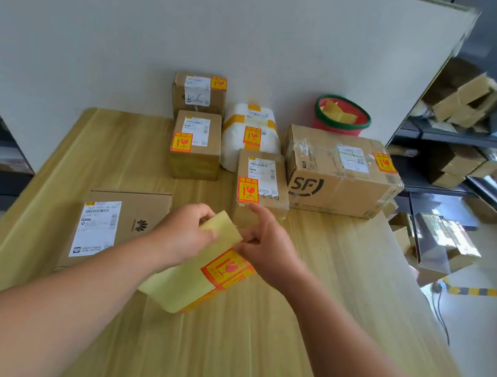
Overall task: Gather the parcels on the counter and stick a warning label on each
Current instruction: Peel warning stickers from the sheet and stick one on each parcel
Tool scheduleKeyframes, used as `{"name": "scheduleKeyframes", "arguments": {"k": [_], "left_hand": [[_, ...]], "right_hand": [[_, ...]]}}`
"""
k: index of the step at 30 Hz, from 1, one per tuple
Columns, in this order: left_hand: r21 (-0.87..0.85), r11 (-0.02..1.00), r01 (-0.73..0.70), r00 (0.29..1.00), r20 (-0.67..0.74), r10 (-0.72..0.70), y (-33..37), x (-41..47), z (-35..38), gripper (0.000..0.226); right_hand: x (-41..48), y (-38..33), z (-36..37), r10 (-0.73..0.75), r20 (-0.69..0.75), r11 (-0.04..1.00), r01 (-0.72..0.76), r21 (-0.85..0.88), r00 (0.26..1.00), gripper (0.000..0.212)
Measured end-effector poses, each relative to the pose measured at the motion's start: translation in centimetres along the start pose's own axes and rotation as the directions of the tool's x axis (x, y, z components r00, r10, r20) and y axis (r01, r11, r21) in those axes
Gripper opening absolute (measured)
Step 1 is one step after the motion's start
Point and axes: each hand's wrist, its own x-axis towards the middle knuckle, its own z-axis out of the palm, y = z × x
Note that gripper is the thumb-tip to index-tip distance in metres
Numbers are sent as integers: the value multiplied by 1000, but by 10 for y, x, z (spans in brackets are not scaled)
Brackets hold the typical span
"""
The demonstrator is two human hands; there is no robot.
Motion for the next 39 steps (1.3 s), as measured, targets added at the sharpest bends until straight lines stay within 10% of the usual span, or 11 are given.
{"name": "scheduleKeyframes", "arguments": {"k": [5, 9, 14, 17, 23, 28, 39], "left_hand": [[-189, 978, 88, 996, -10, -92, -6, -3, -16, 16], [196, 980, -35, 994, -97, 55, 1, -5, -21, 76], [555, 805, -207, 969, 3, 248, 15, -7, -23, 41], [483, 867, -122, 990, -3, 141, 17, -15, -26, 12], [118, 993, 1, 999, 38, -5, 17, -20, -32, 15], [-198, 980, 11, 1000, 11, -9, 25, -21, -31, 15], [-202, 974, -107, 994, 7, 111, 33, -21, -17, 13]], "right_hand": [[-5, -9, -15, 36, -58, 962, -50, -270, 998, 36], [-4, -28, -19, -99, 1, 875, 88, -476, 995, 22], [-4, -45, -19, -225, 45, 791, 209, -575, 973, 20], [-3, -49, -21, -248, 23, 787, 216, -577, 968, 20], [-8, -48, -15, -355, -232, 824, 186, -535, 906, 26], [-17, -47, 6, -302, -158, 905, 230, -359, 940, 20], [-22, -46, 4, -182, -194, 975, 151, -163, 964, 7]]}}
